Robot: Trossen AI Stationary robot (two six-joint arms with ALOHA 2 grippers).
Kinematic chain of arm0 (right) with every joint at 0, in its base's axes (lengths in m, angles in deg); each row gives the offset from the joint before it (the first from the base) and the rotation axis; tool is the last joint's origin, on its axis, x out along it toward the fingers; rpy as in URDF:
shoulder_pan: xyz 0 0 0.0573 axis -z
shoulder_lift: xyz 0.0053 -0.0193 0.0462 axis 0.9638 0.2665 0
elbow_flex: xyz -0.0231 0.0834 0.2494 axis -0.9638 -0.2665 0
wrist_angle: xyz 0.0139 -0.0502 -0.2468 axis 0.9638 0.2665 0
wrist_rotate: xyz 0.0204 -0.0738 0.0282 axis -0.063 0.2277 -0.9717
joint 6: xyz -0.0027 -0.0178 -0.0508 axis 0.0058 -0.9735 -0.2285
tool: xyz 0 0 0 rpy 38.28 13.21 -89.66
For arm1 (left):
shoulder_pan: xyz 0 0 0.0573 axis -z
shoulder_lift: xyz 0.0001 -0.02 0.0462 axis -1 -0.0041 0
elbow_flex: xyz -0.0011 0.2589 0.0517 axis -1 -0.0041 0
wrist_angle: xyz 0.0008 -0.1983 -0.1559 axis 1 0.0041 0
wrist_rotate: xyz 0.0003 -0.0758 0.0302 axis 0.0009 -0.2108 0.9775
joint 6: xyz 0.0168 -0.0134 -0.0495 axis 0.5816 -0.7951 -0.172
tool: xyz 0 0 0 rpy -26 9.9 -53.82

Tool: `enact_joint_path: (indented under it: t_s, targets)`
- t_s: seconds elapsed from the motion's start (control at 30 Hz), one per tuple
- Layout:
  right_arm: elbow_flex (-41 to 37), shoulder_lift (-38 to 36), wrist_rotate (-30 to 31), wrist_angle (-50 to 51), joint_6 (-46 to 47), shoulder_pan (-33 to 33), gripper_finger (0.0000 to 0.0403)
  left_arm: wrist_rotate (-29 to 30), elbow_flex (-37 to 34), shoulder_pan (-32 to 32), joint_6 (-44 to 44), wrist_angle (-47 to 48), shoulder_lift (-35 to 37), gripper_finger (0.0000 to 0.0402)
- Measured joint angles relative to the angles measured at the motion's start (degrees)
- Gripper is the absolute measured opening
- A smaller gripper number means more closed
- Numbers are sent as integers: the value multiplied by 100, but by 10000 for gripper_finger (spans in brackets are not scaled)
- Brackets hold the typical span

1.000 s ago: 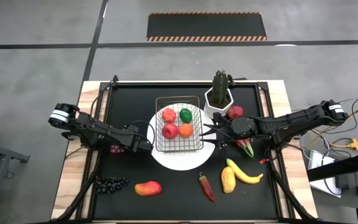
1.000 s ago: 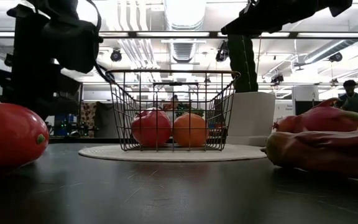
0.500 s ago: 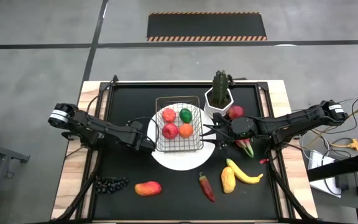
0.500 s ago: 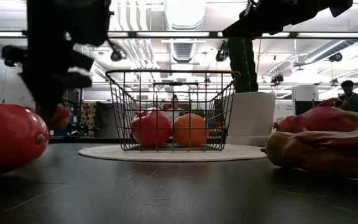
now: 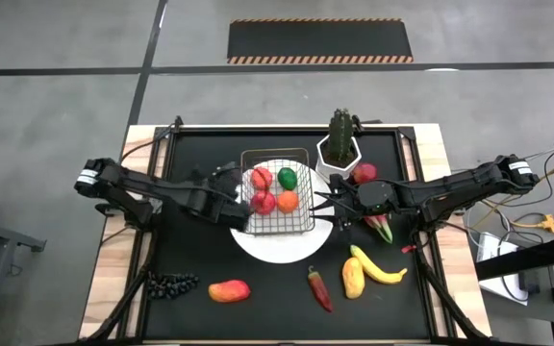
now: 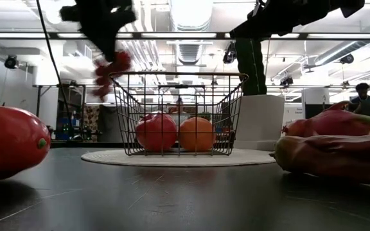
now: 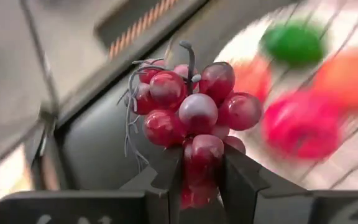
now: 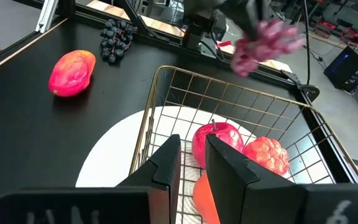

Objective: Build produce basket
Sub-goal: Put the red grapes into the gold wire basket

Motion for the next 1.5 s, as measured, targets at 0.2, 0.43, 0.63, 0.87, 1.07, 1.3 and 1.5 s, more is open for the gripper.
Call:
enact_joint_path:
  t_s: [0.2,0.43,0.63,0.87,1.07,1.3,1.5]
  targets:
    - [0,0,0,23,0,-2,63,656,87,-92,2526,-2718,57,67]
    - [0,-69,0,306,0,-13,63,-2,-418,-546,4517,-5861,28,67]
    - [0,-393,-1,639,157,-15,63,-765,-1080,-996,4481,-6719,-15,67]
    - [-129,-673,-2,750,243,-15,63,-800,-1723,-1246,3488,-6733,-61,67]
    - [-186,-730,-1,743,254,-13,63,-888,-2114,-1239,3130,-7106,-57,67]
    - [-186,-708,0,730,262,-13,63,-978,-2313,-1257,2961,-7677,-58,69]
    - [-187,-707,0,737,317,-13,63,-980,-2376,-1276,2592,-7683,-57,86]
